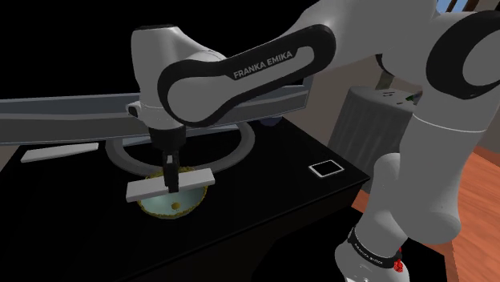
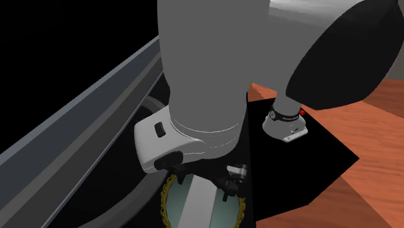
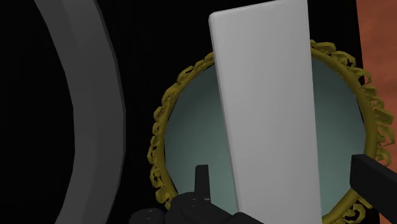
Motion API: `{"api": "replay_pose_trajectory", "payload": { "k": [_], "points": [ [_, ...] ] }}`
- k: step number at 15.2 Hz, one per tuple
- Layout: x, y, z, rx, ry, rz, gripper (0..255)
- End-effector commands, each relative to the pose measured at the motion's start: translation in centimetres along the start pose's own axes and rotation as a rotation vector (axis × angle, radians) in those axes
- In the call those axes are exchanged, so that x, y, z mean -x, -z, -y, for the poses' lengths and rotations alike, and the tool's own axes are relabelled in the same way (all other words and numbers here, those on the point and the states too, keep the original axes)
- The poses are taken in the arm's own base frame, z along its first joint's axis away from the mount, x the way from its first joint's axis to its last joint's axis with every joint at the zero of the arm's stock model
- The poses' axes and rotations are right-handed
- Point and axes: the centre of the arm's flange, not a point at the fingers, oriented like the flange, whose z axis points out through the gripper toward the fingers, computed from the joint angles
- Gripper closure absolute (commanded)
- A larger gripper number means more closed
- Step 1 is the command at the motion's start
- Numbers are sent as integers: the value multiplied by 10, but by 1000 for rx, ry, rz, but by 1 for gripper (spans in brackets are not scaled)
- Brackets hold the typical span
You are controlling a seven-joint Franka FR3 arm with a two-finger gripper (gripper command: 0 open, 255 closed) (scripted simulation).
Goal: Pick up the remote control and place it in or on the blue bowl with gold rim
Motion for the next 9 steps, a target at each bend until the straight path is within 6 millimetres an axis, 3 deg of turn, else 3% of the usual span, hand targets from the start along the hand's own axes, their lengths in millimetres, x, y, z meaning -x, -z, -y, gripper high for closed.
{"api": "replay_pose_trajectory", "payload": {
  "k": [1, 2, 9],
  "points": [
    [1, 23, 0, 0, 0, 1, 0],
    [1, 33, 0, 0, 0, 1, 0],
    [1, 33, 0, 0, 0, 1, 0]
  ]
}}
